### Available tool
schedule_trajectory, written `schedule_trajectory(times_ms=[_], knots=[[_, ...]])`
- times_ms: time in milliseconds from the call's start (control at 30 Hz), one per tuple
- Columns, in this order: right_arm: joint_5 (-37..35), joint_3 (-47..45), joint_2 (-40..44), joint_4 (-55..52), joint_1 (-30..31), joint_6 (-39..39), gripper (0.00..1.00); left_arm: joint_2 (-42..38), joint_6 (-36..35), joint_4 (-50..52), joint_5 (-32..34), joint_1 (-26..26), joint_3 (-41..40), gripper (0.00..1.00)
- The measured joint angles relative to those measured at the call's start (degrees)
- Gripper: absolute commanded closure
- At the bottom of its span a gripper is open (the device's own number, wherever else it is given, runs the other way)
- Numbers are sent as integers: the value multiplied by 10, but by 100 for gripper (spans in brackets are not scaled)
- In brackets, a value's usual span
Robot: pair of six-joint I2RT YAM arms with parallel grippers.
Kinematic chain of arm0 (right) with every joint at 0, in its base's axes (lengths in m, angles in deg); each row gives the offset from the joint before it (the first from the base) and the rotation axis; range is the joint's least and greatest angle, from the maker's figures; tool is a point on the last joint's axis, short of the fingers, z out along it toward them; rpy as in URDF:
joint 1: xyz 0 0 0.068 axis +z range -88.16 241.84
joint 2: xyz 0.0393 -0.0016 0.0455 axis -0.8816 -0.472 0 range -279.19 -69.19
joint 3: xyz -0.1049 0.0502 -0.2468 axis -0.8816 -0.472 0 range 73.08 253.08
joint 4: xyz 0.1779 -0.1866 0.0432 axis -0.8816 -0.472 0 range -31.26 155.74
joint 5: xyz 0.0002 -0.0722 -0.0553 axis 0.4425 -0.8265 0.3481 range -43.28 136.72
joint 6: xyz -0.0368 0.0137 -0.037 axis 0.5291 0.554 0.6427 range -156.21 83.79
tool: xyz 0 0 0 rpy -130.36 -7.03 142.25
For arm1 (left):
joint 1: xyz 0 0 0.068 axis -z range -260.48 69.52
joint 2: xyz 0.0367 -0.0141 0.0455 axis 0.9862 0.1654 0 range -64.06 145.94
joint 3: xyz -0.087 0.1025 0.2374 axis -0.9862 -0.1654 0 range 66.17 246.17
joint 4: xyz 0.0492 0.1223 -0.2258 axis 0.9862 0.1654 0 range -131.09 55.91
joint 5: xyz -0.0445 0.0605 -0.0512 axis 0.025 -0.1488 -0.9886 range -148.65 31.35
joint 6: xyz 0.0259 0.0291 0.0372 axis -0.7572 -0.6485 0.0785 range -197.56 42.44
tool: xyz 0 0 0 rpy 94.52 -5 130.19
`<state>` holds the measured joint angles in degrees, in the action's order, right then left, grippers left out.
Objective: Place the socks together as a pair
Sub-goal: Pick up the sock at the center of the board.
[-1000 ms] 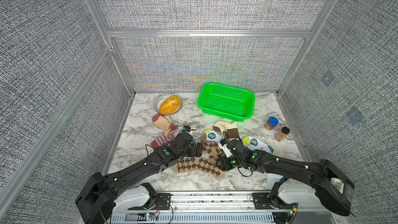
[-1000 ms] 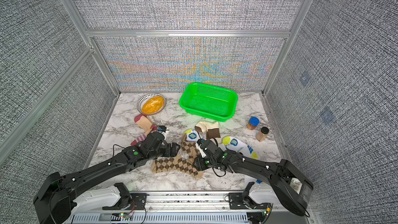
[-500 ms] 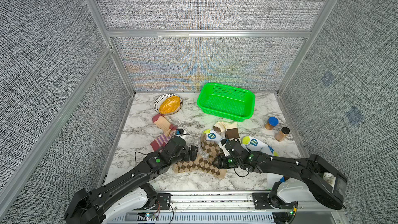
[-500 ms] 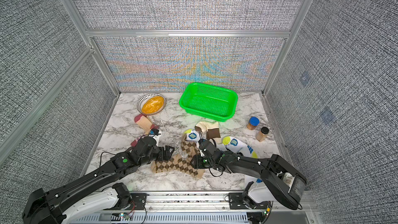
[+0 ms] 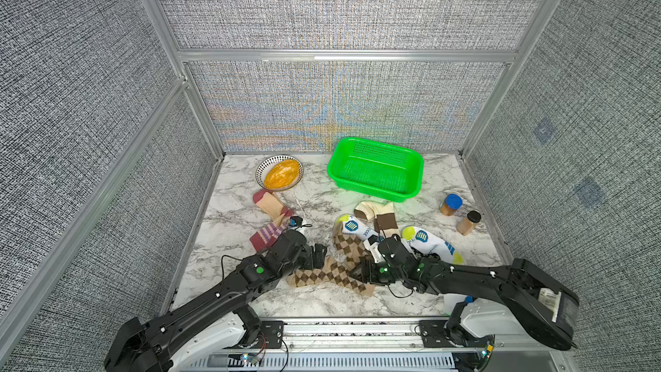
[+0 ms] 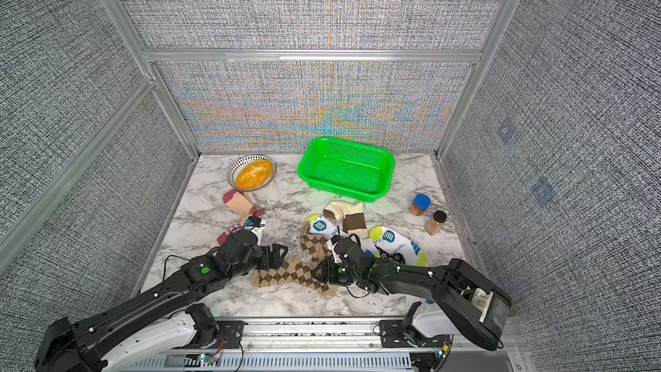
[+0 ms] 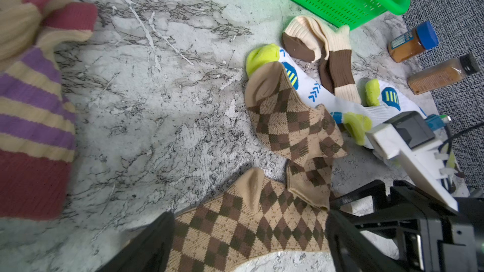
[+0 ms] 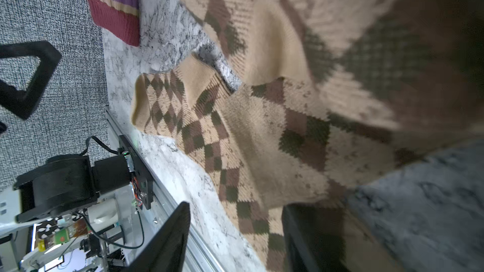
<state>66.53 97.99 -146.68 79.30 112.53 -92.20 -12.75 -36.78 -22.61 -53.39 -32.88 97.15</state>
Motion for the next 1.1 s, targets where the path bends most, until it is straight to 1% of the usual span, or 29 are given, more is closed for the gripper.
schedule_trajectory(times_ms=[167,500,700,800,1100], knots=[[6,-1,-19,29,0,-21,41,-17,2,3,7,0,-6,8],[12,-30,-5,53,4,-53,41,-39,11,24,12,0,-15,8],[16,-26,-37,89,4,-59,41,-42,13,27,13,0,-16,8],[13,-15,-43,89,3,-61,41,-48,14,31,17,0,-16,8],[3,-22,-38,84,-32,-57,43,-71,16,41,25,0,-21,8]])
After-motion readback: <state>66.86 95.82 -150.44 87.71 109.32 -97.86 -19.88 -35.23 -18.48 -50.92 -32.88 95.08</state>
